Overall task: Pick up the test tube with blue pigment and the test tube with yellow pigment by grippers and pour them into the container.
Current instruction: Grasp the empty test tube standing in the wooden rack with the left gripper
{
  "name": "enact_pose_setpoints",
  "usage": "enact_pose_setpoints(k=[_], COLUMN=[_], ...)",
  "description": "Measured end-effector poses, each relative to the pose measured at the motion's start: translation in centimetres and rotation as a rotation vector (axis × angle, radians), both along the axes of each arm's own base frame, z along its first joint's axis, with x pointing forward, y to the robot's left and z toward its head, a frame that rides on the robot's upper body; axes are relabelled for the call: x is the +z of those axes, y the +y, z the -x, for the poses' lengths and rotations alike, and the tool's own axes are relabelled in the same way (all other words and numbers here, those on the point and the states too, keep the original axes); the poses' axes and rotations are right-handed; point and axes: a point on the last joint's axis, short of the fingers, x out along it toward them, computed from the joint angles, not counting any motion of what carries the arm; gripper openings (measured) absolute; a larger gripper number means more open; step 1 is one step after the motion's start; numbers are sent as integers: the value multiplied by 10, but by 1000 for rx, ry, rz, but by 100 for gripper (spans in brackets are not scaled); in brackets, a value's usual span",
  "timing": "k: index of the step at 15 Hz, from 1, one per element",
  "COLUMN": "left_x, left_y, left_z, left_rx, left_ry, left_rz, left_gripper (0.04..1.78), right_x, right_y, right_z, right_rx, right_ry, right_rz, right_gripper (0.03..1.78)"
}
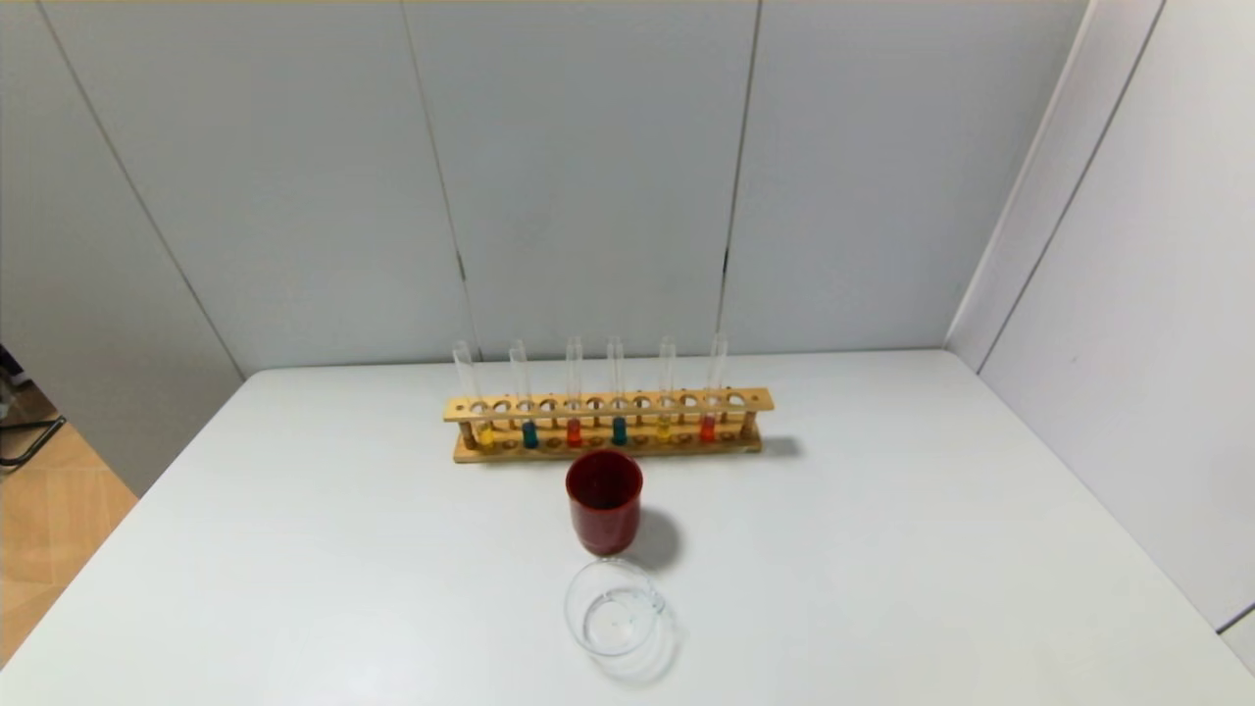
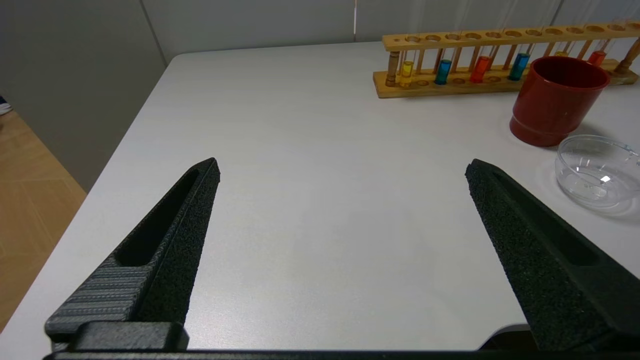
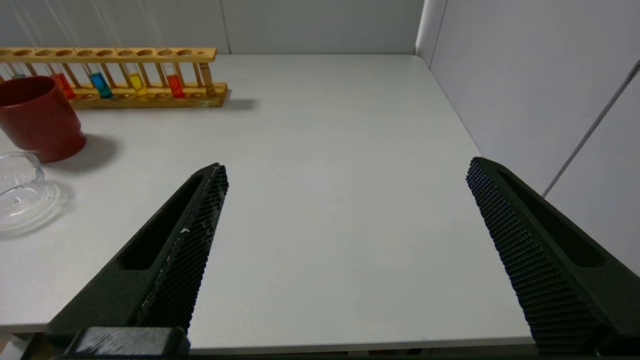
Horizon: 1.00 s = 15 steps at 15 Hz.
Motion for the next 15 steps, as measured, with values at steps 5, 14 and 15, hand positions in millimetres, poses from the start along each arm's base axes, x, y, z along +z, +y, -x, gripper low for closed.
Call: enact_pose_setpoints(k=[5, 14, 15], left_x=[0, 1, 1], left_y=[0, 0, 0], left_z=[0, 0, 0], left_rx=[0, 1, 2], left_ry=[0, -10, -9], left_rz=[-1, 9, 5], left_gripper=[174, 174, 174], right_x=[0, 0, 0], right_y=[0, 0, 0], right_z=[0, 0, 0], right_rx=[0, 0, 0], right_ry=[0, 0, 1], right_rz=[0, 0, 1], right_gripper=[174, 174, 174])
